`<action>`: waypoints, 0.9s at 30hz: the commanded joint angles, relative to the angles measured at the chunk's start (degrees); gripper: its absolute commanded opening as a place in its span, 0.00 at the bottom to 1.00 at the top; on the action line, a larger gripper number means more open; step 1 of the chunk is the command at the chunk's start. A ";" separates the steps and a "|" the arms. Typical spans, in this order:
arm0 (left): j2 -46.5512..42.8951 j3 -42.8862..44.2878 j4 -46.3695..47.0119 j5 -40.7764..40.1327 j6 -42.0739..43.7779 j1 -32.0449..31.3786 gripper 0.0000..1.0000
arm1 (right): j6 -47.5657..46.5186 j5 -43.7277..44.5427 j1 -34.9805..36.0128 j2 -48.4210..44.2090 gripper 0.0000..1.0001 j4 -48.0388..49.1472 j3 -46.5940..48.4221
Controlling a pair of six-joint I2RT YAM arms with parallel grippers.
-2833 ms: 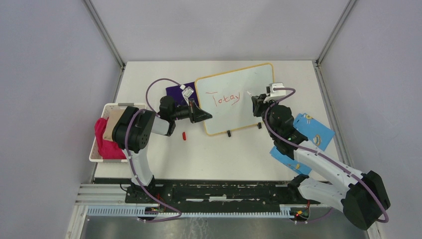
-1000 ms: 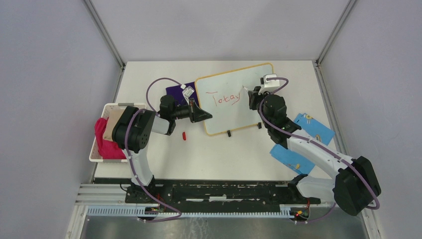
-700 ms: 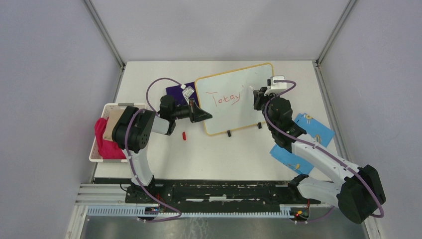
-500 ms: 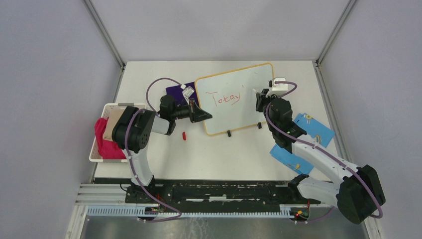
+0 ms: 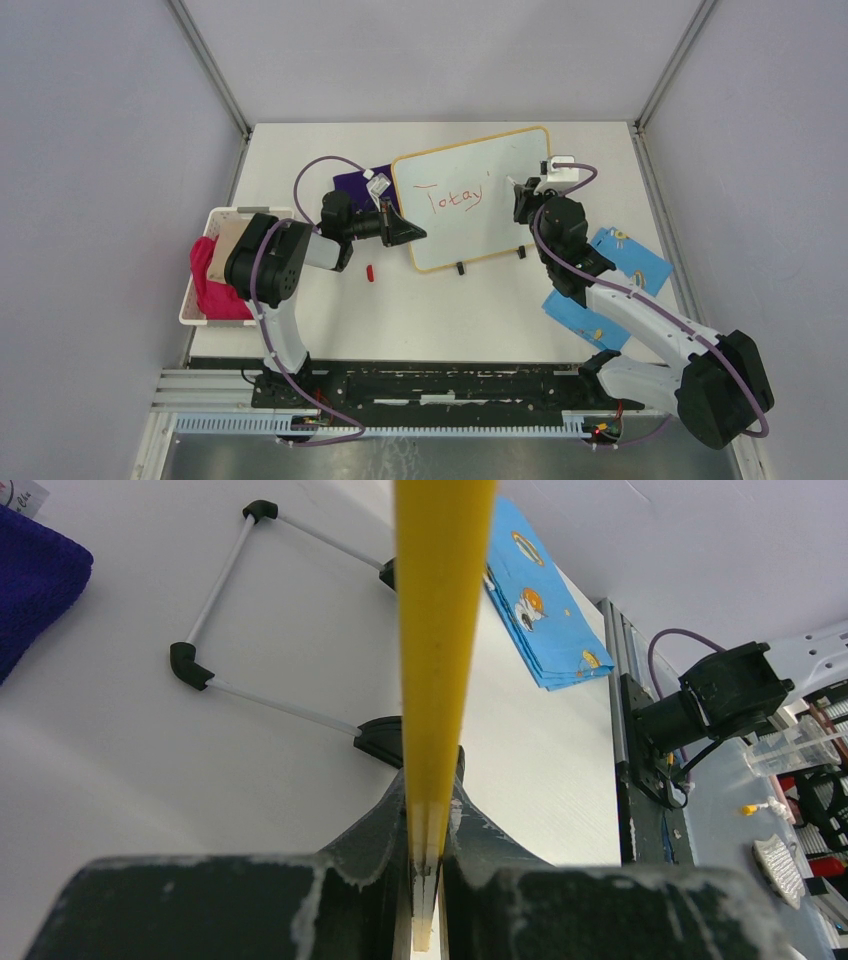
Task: Write a sentence on the whiteboard
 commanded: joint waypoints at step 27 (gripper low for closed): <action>0.03 0.64 -6.26 -4.39 4.03 -0.38 0.02 | 0.76 -6.18 -0.13 3.44 0.00 2.03 2.11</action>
